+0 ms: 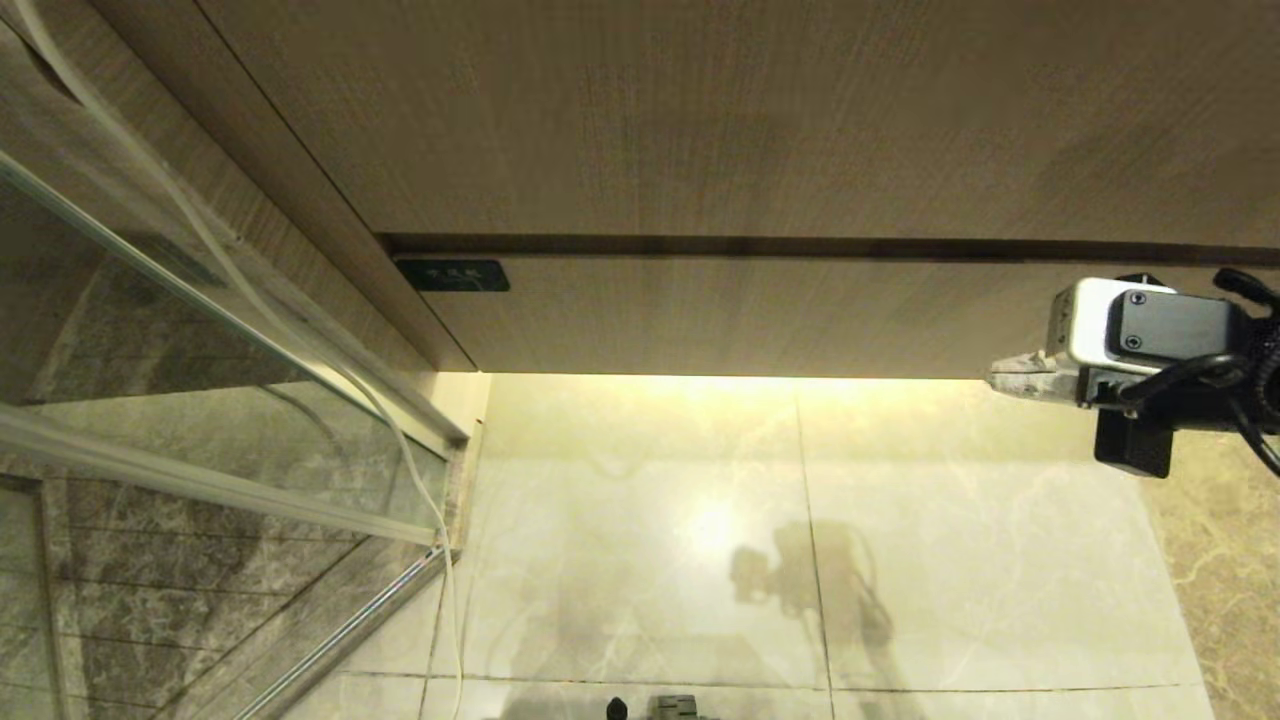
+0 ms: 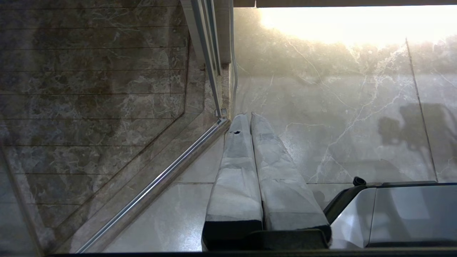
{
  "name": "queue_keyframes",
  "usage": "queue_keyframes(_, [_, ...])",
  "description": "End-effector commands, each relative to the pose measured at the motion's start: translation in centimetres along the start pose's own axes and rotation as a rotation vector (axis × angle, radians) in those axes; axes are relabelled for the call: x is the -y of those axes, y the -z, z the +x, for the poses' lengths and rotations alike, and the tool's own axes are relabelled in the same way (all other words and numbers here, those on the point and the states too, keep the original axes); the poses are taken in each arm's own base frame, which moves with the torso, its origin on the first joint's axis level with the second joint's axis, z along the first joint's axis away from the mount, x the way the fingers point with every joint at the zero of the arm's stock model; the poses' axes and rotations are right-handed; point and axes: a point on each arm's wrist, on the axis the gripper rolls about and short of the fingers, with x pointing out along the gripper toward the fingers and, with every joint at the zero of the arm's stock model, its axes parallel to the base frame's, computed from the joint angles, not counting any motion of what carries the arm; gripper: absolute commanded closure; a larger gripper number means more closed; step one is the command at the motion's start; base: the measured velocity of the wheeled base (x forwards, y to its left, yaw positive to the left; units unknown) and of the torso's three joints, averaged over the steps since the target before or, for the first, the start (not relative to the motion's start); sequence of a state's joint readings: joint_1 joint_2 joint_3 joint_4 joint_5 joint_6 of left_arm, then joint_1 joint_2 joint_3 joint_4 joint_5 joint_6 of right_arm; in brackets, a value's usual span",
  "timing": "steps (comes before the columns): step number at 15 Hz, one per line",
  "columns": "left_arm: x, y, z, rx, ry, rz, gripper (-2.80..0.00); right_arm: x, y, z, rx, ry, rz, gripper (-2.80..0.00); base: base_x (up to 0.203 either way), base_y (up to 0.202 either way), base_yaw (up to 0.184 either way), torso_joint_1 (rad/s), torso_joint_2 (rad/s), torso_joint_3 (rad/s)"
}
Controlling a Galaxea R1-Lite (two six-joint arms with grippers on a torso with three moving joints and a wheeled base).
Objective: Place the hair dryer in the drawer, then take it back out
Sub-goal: Pull open the drawer
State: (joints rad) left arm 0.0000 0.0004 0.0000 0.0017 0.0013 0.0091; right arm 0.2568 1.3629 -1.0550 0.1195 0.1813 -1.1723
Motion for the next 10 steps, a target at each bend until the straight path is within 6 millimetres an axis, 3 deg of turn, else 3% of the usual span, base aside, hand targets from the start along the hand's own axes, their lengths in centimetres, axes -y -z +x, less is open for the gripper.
queue_keyframes(1, [0.0,0.0,0.0,0.001,0.000,0.000,0.00,-0.2,0.3,0.9,0.009,0.010,-0.008,0.00,0.000,0.000,0.000,0.000,0.00,0.000])
queue_keyframes(10, [0.0,0.0,0.0,0.001,0.000,0.000,0.00,-0.2,1.2,2.1,0.020,0.085,0.063,0.00,0.000,0.000,0.000,0.000,0.00,0.000])
